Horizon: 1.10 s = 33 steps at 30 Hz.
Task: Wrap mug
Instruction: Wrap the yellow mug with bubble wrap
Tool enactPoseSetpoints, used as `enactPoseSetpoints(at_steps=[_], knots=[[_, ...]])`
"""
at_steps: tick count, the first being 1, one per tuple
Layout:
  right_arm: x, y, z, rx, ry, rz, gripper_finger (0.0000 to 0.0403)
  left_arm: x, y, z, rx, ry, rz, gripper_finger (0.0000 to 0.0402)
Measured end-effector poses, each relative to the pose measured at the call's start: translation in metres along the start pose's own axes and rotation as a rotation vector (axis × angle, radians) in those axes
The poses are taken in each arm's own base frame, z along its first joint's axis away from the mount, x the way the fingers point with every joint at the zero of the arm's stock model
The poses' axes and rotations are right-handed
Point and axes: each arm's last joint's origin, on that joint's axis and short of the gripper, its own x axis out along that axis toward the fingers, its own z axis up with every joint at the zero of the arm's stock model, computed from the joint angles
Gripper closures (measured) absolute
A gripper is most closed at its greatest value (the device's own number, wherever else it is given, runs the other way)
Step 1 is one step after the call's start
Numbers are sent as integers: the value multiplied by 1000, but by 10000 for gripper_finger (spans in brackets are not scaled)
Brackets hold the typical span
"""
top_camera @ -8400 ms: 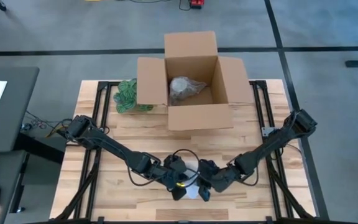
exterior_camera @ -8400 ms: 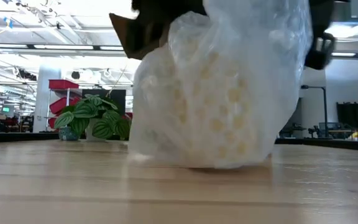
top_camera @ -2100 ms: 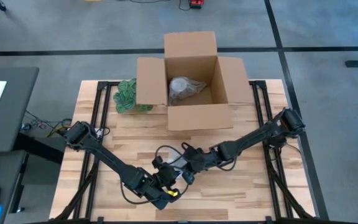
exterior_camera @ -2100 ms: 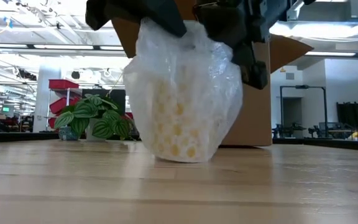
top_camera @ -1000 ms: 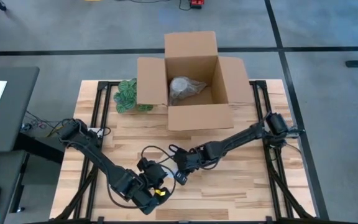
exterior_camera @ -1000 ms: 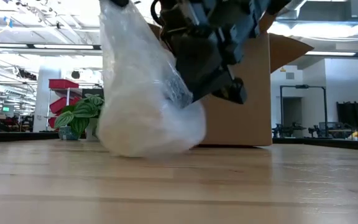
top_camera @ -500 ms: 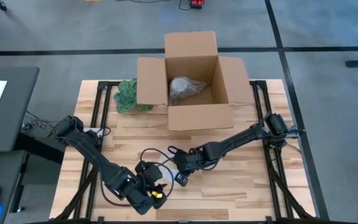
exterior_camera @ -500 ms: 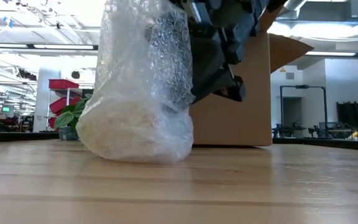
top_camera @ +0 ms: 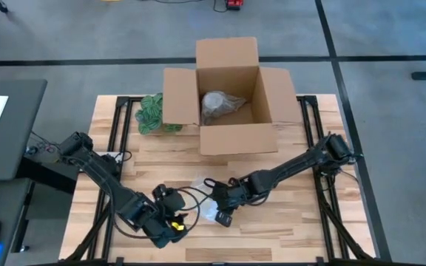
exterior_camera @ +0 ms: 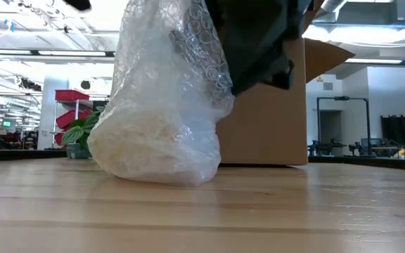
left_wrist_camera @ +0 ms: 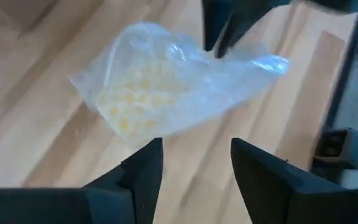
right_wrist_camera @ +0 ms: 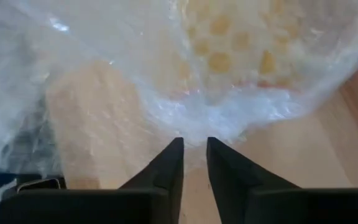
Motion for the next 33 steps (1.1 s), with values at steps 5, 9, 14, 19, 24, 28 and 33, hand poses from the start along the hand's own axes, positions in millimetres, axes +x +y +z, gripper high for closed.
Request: enactPoseSetpoints(at_steps=[5,9,14,19,24,28,33], knots=[[-21,10,-4,-33,-12,30,328,32,5,0,29,-60,17,243],[-40,20,-11,-67,-13,49,327,47,4,8,55,-144,-31,250],[-66,30,-20,-98,-45,57,327,64,6,19,66,-211,-103,255],[-86,43,-22,-113,-151,96,327,81,12,21,-2,-255,-153,256],[-74,50,-27,-128,-214,56,319,90,17,18,-43,-269,-191,256],[-51,47,-25,-106,-207,38,287,92,18,15,-50,-263,-188,256],[-39,37,-16,-7,-236,-4,222,95,19,12,-67,-263,-226,256]])
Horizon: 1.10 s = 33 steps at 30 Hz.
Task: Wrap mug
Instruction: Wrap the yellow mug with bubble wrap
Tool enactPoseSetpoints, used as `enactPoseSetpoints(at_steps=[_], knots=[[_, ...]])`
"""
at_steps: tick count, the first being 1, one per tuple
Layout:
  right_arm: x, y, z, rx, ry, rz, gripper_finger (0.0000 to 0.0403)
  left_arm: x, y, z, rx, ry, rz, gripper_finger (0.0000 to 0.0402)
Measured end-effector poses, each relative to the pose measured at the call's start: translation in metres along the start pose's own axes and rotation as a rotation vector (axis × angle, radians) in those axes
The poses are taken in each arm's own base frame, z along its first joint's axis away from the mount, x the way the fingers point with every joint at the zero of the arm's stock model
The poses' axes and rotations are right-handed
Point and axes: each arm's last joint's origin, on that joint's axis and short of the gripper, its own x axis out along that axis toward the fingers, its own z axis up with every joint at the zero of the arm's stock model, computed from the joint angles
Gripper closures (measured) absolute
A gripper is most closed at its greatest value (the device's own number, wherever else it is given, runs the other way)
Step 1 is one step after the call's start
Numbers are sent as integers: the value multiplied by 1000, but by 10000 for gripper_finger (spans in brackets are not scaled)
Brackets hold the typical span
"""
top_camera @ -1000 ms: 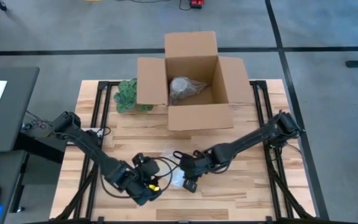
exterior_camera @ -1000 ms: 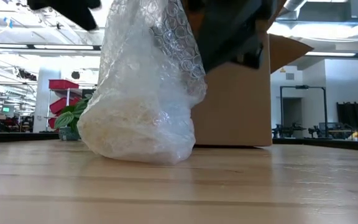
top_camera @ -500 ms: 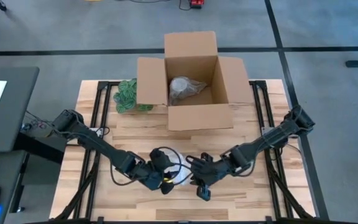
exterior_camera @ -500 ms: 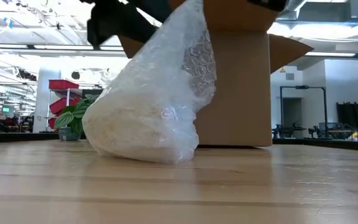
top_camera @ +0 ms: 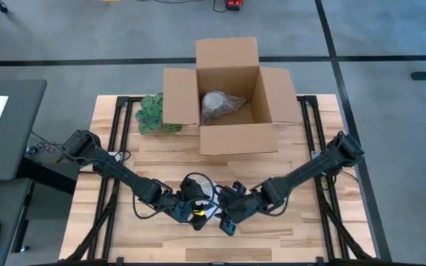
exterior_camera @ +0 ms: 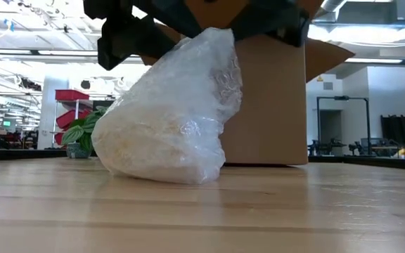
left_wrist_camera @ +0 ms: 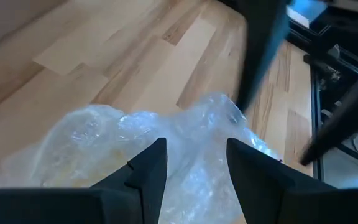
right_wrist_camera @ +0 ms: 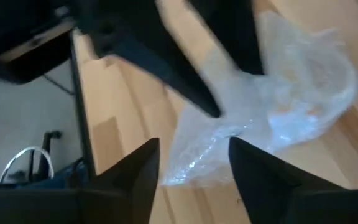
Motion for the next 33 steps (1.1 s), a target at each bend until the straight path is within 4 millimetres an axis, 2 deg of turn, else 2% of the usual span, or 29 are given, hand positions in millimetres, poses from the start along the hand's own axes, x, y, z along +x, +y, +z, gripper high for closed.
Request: enactPoseSetpoints(at_steps=[4,7,12,15,17,20,23,26,29,33], knots=[[8,-10,5,27,-12,-51,203,0,0,0,1,2,-2,256],[21,-15,4,5,6,-65,223,0,0,0,13,3,0,256],[42,-21,-6,-1,56,-96,305,1,0,2,31,-2,-7,256],[42,-22,-13,19,95,-133,372,-6,-4,11,33,3,-19,256],[41,-22,-18,19,121,-157,393,-16,-11,24,36,-22,-56,256],[39,-22,-24,19,149,-182,394,-34,-15,40,75,-40,-78,256],[38,-23,-26,15,164,-198,400,-41,-8,42,136,-6,-13,256],[41,-26,-26,21,162,-203,401,-36,4,36,131,53,71,256],[46,-34,-29,39,152,-201,402,-21,10,20,101,124,88,256],[51,-39,-32,54,138,-181,402,-12,4,8,51,151,62,256]])
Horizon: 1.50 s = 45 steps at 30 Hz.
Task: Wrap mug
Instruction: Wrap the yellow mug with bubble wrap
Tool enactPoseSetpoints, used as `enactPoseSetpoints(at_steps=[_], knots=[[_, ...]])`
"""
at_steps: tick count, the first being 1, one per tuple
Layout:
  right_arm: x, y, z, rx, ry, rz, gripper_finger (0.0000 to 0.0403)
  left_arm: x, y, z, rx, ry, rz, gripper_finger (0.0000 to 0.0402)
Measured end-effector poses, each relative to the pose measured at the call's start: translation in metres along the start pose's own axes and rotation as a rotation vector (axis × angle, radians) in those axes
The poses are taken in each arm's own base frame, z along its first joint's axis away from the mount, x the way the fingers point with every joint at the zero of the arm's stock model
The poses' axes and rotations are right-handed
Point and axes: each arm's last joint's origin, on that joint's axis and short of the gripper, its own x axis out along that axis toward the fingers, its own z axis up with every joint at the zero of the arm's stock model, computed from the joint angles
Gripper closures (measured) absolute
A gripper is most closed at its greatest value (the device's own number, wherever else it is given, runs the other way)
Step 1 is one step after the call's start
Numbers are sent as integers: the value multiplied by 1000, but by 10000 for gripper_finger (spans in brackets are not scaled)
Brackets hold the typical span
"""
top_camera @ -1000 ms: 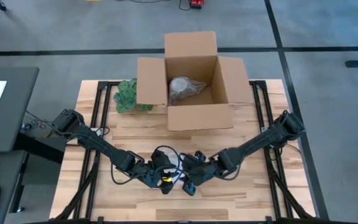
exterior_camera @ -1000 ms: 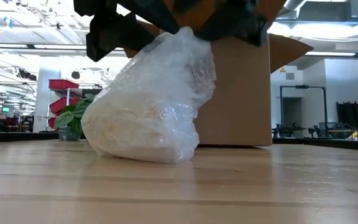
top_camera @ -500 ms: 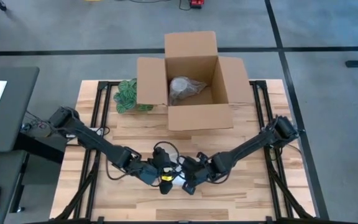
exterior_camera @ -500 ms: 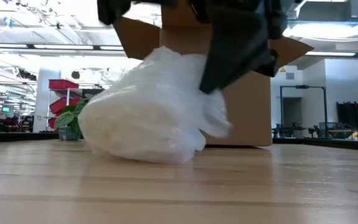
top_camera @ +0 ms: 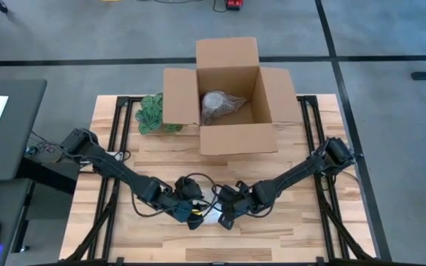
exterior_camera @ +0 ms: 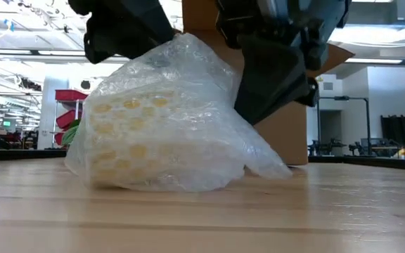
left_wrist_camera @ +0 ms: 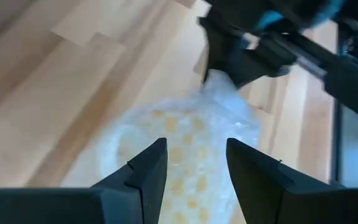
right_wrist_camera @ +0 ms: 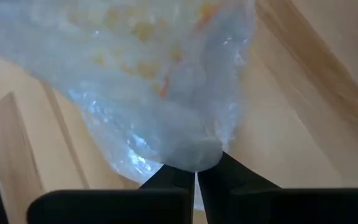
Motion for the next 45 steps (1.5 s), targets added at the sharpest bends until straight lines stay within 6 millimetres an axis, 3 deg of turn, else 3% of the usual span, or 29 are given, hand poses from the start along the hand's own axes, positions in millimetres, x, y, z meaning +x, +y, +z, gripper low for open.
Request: enactPoseSetpoints(at_steps=[11,19,33,38,42,45], knots=[[5,-1,0,21,-24,65,403,35,-6,-21,-30,17,40,256],[-24,-9,1,45,29,-2,400,37,-7,-22,-36,26,27,256],[-76,-5,11,156,-3,120,287,38,-6,-24,-32,38,31,256],[-91,-4,13,277,91,217,268,38,-6,-24,-31,39,32,256],[-87,3,11,246,108,272,288,38,-6,-24,-31,39,32,256],[-61,4,9,233,112,232,316,38,-6,-24,-30,41,33,256]])
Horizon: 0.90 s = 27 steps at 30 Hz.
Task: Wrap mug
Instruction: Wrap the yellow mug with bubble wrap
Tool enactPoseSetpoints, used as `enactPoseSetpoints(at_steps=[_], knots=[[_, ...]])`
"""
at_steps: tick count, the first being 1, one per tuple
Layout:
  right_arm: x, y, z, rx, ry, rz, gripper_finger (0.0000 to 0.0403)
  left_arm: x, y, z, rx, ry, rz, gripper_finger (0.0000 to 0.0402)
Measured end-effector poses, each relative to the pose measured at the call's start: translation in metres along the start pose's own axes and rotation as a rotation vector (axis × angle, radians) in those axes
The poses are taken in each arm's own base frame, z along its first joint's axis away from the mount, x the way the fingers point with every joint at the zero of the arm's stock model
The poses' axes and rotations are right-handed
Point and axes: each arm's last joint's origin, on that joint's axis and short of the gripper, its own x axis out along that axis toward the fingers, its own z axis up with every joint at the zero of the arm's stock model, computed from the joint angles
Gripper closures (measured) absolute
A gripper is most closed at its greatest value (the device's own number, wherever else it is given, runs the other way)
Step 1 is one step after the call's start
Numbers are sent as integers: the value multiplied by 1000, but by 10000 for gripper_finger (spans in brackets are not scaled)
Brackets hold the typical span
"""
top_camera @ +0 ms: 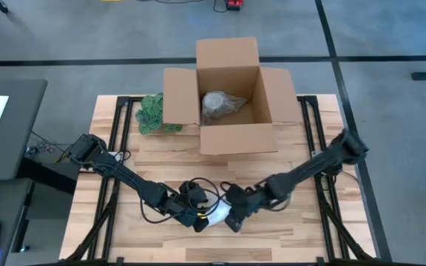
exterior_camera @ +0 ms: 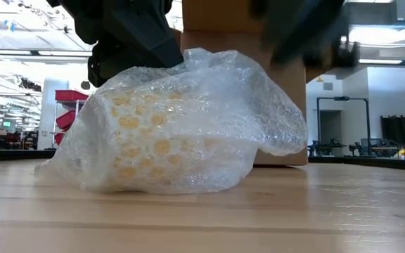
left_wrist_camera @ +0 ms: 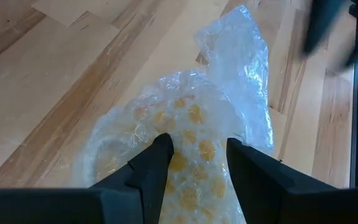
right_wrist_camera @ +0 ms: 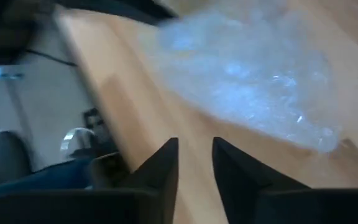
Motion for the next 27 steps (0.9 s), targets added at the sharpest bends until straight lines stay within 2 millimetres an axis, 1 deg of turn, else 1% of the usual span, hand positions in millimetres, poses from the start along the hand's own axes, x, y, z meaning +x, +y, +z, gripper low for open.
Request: enactPoseSetpoints(at_steps=[3,5,6,9,12,14,19,20,22,25,27], knots=[[31,-15,9,38,-9,-67,343,0,0,0,8,0,0,256],[44,-23,17,78,-29,-92,358,0,0,0,17,2,3,256],[46,-25,20,93,-34,-98,365,0,1,-1,24,4,5,256],[46,-28,26,107,-60,-110,380,0,1,0,40,3,3,256],[41,-30,33,109,-93,-112,389,0,2,-1,50,6,13,256],[40,-30,36,115,-109,-106,391,0,2,-1,68,6,18,256],[40,-31,38,127,-126,-110,392,1,3,-1,103,5,21,256],[38,-30,38,137,-133,-106,392,1,3,-1,104,7,23,256],[27,-26,38,143,-177,-107,392,1,3,0,102,4,18,256],[13,-20,44,151,-256,-79,392,1,1,1,99,2,9,256],[12,-22,48,147,-269,-84,392,1,2,0,100,3,12,256]])
